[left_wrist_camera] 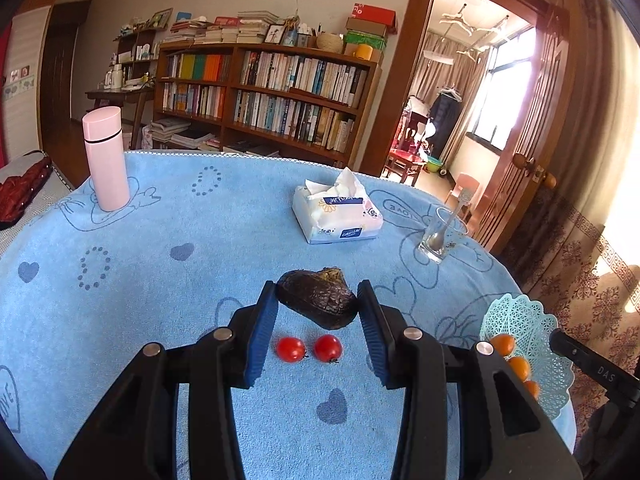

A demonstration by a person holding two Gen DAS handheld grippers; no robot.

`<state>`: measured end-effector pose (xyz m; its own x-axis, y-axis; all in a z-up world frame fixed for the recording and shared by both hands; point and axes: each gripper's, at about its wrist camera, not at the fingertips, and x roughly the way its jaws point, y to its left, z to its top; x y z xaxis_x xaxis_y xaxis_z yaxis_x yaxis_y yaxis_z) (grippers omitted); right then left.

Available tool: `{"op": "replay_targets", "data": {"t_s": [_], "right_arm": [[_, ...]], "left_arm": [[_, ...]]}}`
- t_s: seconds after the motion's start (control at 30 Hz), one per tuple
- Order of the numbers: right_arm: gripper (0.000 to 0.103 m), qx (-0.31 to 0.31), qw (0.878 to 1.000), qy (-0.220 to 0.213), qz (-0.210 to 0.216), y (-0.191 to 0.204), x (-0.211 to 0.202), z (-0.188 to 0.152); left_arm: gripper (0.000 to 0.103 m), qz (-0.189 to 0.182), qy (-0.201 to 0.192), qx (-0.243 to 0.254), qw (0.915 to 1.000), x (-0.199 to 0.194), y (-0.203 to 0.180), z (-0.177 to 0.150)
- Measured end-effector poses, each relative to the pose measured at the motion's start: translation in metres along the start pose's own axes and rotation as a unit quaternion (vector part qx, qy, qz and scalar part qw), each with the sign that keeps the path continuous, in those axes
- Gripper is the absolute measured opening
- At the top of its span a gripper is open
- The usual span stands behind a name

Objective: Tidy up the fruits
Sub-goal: 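Carry the avocado into the mint basket and open the right gripper while the left holds its avocado, then lower the avocado into the mint basket and open the left gripper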

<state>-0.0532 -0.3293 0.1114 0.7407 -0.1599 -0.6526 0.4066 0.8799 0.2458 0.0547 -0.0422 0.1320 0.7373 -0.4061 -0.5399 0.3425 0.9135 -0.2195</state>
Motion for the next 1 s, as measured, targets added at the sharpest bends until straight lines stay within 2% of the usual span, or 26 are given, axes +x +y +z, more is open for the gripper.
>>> {"op": "replay_targets", "data": {"t_s": [0.23, 0.43, 0.5, 0.53, 0.57, 1.0], "right_arm": [[0.043, 0.015, 1.000, 0.009, -0.012, -0.023, 0.000, -0.006], [0.044, 0.038, 0.999, 0.009, -0.020, -0.042, 0.001, -0.007], [0.053, 0.048, 0.999, 0.007, -0.020, -0.049, 0.000, -0.007], [0.060, 0.053, 0.998, 0.005, -0.019, -0.052, -0.001, -0.008], [0.062, 0.056, 0.998, 0.001, -0.020, -0.055, -0.003, -0.008], [0.062, 0.057, 0.997, -0.036, -0.035, -0.081, -0.024, -0.018]], "left_arm": [[0.042, -0.010, -0.003, 0.026, 0.9996, -0.005, -0.019, -0.005], [0.042, -0.034, 0.017, 0.027, 0.9989, -0.006, -0.026, -0.014], [0.042, -0.037, 0.022, 0.031, 0.9986, -0.006, -0.029, -0.017], [0.042, -0.038, 0.024, 0.033, 0.9984, -0.006, -0.032, -0.019], [0.042, -0.039, 0.026, 0.035, 0.9983, -0.006, -0.035, -0.020], [0.042, -0.070, 0.056, 0.082, 0.9926, 0.010, -0.100, -0.036]]}}
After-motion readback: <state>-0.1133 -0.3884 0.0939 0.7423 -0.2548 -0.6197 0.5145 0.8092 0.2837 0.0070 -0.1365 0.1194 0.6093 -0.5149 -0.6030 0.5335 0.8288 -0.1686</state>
